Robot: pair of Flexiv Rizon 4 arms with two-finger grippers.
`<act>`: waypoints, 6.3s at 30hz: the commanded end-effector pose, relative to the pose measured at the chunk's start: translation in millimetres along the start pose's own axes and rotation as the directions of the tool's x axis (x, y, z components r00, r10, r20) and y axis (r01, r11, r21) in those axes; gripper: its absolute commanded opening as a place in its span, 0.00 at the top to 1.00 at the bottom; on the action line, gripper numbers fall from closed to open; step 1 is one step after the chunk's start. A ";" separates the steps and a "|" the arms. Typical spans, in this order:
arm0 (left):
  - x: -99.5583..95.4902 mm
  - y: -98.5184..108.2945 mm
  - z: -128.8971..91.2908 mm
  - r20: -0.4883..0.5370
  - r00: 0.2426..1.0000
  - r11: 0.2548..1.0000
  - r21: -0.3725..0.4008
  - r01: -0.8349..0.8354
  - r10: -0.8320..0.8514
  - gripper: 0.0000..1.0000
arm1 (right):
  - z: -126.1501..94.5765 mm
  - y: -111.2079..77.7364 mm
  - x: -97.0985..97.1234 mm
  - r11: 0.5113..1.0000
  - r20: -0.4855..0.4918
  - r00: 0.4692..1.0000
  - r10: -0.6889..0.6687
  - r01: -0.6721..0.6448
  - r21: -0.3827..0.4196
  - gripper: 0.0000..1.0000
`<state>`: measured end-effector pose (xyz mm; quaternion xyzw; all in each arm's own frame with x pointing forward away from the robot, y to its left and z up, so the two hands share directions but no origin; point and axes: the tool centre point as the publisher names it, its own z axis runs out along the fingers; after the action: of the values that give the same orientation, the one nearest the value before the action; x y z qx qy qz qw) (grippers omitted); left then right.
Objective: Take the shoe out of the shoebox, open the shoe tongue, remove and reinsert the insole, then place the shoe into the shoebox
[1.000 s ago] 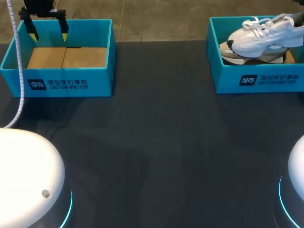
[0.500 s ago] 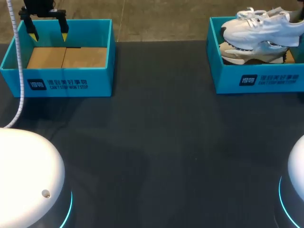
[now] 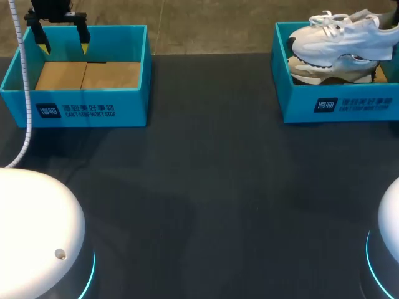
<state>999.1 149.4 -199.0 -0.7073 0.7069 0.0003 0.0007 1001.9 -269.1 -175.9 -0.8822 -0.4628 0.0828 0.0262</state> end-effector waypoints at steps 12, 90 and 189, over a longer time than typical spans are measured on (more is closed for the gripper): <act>-0.2 -0.2 0.3 -0.001 1.000 1.000 0.000 0.000 0.000 0.00 | 2.3 -73.9 -5.8 0.994 -0.061 0.993 0.103 -0.100 0.041 1.00; -0.2 -0.2 0.3 -0.001 1.000 1.000 0.000 0.000 0.000 0.00 | 135.4 -331.3 55.5 0.998 -0.084 0.994 -0.065 0.066 0.011 1.00; -0.2 -0.2 0.3 -0.001 1.000 1.000 0.000 0.000 0.000 0.00 | 250.0 -440.8 100.9 1.000 0.013 1.000 -0.007 0.007 0.001 0.58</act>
<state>999.0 149.4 -199.0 -0.7073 0.7069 0.0003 0.0007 661.5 48.2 -382.4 -0.8680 -0.4868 0.0901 0.0387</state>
